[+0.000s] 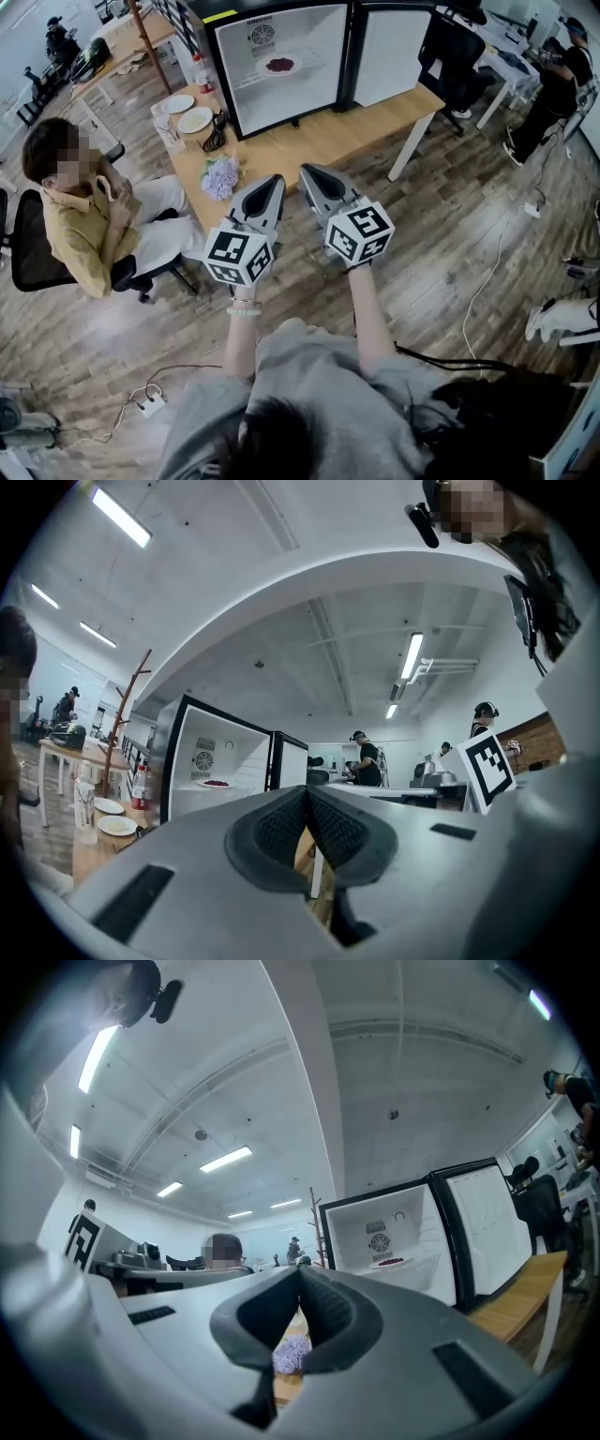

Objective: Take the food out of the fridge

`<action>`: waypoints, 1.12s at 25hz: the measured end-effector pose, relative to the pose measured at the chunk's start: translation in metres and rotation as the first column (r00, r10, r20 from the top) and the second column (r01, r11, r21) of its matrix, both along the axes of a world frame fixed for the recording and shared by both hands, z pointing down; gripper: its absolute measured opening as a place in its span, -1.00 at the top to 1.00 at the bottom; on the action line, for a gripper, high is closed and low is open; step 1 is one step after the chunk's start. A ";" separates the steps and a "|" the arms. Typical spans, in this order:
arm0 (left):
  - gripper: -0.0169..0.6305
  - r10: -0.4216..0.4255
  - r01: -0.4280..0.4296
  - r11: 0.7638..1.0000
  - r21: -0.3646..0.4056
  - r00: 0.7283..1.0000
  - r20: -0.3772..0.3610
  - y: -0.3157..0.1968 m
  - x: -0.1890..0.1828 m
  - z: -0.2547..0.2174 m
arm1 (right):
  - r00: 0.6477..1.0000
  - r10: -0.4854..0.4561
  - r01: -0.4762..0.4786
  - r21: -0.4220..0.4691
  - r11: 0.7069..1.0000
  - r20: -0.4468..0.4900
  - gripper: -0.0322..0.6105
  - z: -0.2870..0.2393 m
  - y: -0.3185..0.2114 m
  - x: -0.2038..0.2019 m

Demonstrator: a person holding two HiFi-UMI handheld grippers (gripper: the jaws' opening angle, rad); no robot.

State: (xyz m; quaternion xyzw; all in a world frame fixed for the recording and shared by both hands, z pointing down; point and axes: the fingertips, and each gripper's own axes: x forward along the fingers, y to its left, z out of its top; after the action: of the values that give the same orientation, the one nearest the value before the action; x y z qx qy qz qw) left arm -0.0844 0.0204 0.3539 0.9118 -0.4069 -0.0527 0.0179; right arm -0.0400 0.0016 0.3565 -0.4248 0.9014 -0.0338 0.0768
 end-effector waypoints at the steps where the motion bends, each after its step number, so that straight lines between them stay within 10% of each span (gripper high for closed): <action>1: 0.92 -0.008 0.008 1.000 -0.002 1.000 0.000 -0.004 -0.002 0.001 | 1.000 -0.010 0.010 0.000 1.000 0.001 0.88 0.000 -0.004 -0.001; 28: 0.92 0.069 -0.069 0.998 0.002 0.998 0.001 -0.132 0.012 0.000 | 0.999 -0.042 0.043 -0.036 0.998 0.010 0.88 0.004 -0.126 0.004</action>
State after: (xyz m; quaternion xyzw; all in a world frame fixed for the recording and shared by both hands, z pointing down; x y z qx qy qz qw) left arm -0.0723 -0.1115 0.3541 0.9253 -0.3753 -0.0521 0.0184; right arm -0.0359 -0.1247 0.3610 -0.4067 0.9091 -0.0537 0.0728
